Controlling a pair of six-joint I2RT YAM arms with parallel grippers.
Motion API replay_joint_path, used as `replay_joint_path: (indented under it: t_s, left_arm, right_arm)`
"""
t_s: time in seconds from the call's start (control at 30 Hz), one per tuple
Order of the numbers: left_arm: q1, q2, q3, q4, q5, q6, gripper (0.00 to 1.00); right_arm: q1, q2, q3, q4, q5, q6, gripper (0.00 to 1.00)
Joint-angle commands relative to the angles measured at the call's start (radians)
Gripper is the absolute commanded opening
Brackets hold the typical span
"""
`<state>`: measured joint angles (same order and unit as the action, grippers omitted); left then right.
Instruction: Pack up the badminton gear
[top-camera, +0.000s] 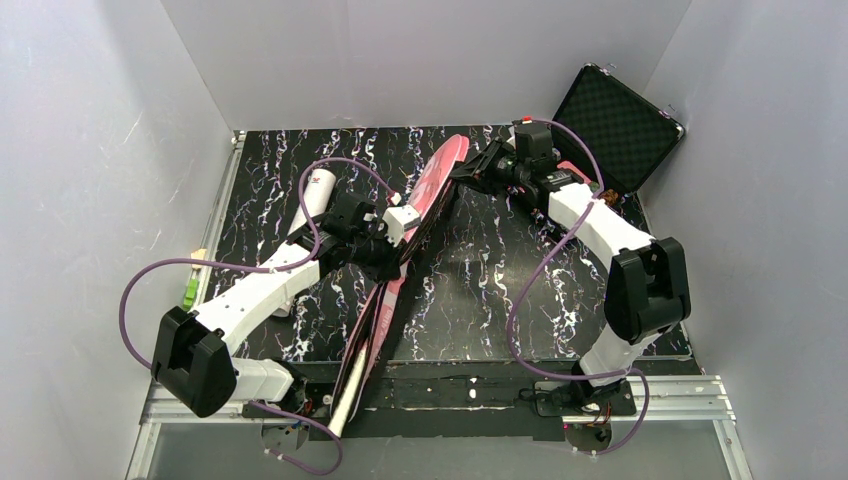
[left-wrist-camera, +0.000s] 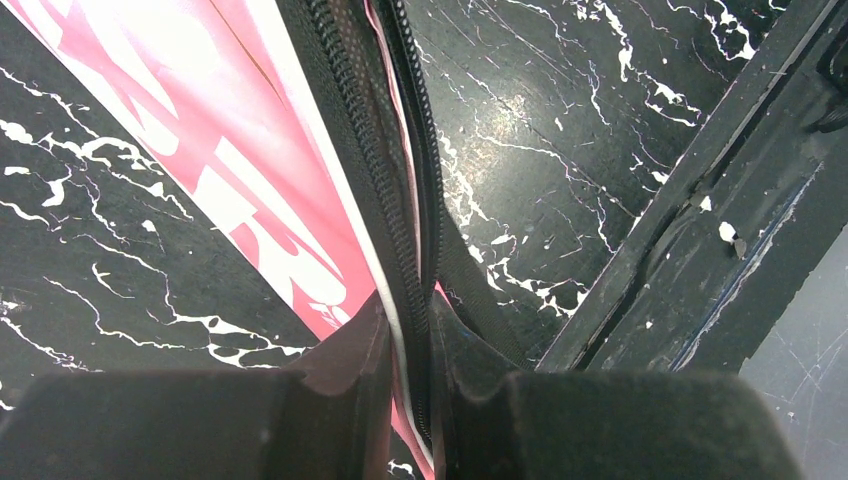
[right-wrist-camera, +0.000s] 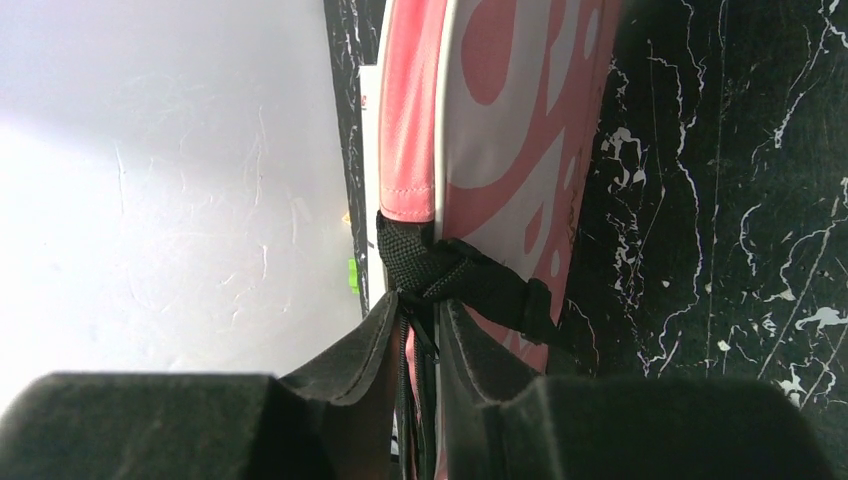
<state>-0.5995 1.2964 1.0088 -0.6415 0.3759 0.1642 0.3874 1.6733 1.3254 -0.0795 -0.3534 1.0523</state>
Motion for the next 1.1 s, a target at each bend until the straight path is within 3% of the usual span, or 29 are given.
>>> replay_joint_path:
  t_s: [0.0, 0.13, 0.4, 0.57, 1.07]
  left_arm:
    - [-0.007, -0.045, 0.031, 0.016, 0.043, 0.008, 0.00]
    - [-0.006, -0.043, 0.033, 0.016, 0.041, 0.008, 0.00]
    - [-0.006, -0.044, 0.034, 0.016, 0.040, 0.007, 0.00]
    - [-0.006, -0.044, 0.034, 0.017, 0.040, 0.008, 0.00]
    - [-0.006, -0.048, 0.032, 0.017, 0.032, 0.009, 0.00]
  right_arm:
    - [-0.001, -0.061, -0.023, 0.055, -0.041, 0.017, 0.24]
    - [-0.001, -0.076, -0.040, 0.057, -0.047, 0.021, 0.10]
    - [-0.002, -0.092, -0.062, 0.067, -0.077, 0.031, 0.07]
    - [-0.001, -0.104, -0.089, 0.096, -0.102, 0.045, 0.21]
    - [-0.001, -0.114, -0.120, 0.117, -0.101, 0.061, 0.33]
